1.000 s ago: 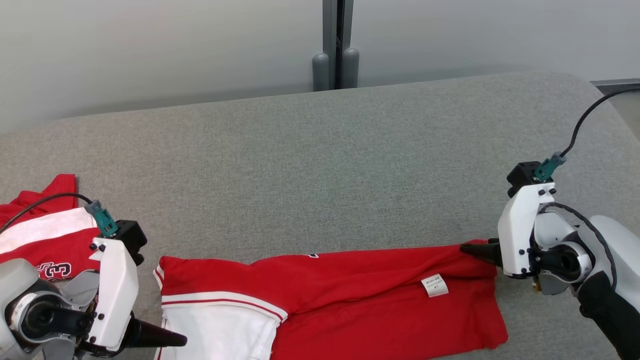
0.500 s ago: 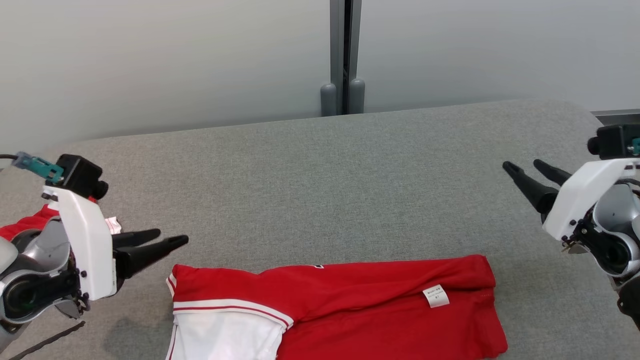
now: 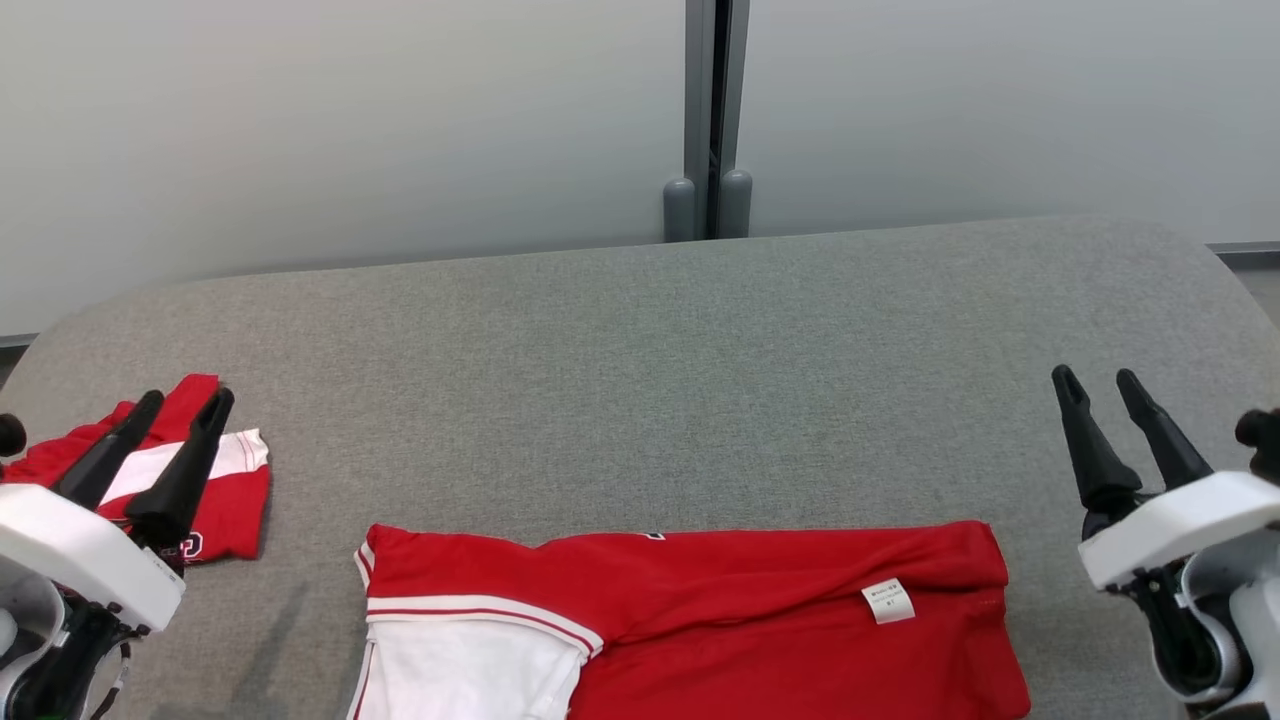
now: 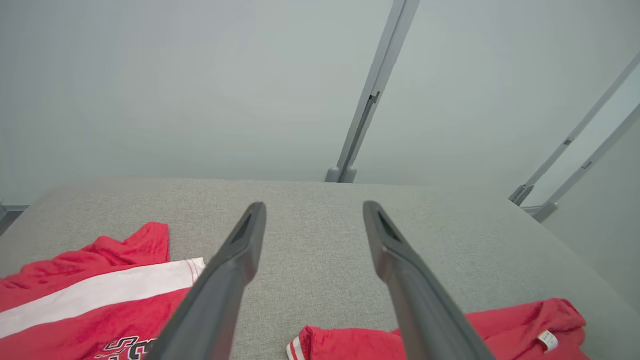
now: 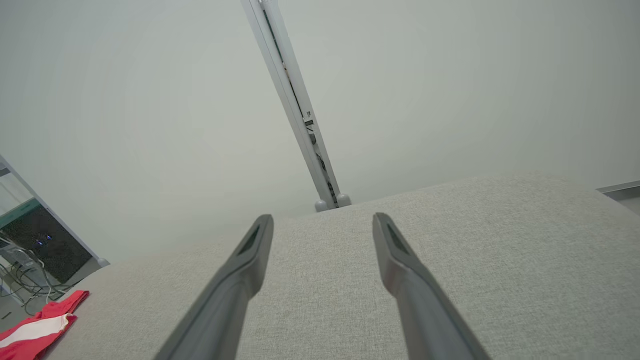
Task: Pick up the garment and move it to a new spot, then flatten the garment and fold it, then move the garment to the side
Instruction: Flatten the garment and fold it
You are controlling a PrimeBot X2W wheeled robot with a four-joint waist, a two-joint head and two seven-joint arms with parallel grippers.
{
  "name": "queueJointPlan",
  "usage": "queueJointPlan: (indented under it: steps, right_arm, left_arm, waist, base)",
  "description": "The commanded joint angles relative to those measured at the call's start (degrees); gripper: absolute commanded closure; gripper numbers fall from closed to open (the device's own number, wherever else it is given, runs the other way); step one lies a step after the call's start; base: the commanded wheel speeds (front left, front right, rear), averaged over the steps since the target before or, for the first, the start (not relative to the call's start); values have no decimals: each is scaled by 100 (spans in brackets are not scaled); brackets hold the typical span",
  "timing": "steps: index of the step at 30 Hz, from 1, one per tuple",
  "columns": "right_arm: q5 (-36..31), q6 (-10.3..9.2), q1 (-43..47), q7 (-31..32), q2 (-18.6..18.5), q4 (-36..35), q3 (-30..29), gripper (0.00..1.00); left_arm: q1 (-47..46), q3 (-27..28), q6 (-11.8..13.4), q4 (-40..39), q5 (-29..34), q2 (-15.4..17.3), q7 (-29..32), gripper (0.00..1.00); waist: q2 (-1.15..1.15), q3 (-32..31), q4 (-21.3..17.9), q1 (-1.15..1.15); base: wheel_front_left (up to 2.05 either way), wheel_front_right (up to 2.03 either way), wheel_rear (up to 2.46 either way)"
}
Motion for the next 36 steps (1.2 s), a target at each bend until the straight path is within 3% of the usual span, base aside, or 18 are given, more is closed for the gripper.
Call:
queueJointPlan:
  steps: [1,5,7,11,17,23,29,36]
  right_arm:
    - [-106,2,163,-124,92,-79,-120,0]
    - [-501,2,615,-401,440,-315,-482,0]
    - [-728,2,913,-531,698,-430,-728,0]
    - [-842,2,1206,-568,999,-530,-943,0]
    - [-1189,2,1520,-563,1169,-496,-1097,0]
    - [-1361,2,1622,-433,1298,-231,-1269,0]
    - [-1417,2,1438,4,1383,132,-1351,0]
    - [-1378,2,1142,492,1463,786,-1549,0]
  left_arm:
    - [144,151,135,-44,9,-38,-156,0]
    - [646,1010,590,-247,431,-343,-334,0]
    - [1353,1974,892,-387,1268,-871,-333,0]
    - [2355,3120,1075,-532,2389,-1683,-337,0]
    - [3406,4158,741,-568,3556,-2772,-338,0]
    - [3704,4529,248,-407,4148,-3587,-339,0]
    - [3610,4655,-139,-125,4470,-3943,-339,0]
    - [3474,4732,-379,61,4632,-4068,-339,0]
  waist:
    - [0,2,26,0]
    - [0,18,109,0]
    - [0,21,158,0]
    - [0,22,163,0]
    - [0,34,175,0]
    - [0,28,228,0]
    - [0,22,228,0]
    - [0,98,266,0]
  base:
    - [0,0,0]
    - [0,0,0]
    - [0,0,0]
    - [0,0,0]
    - [0,0,0]
    - [0,0,0]
    - [0,0,0]
    - [0,0,0]
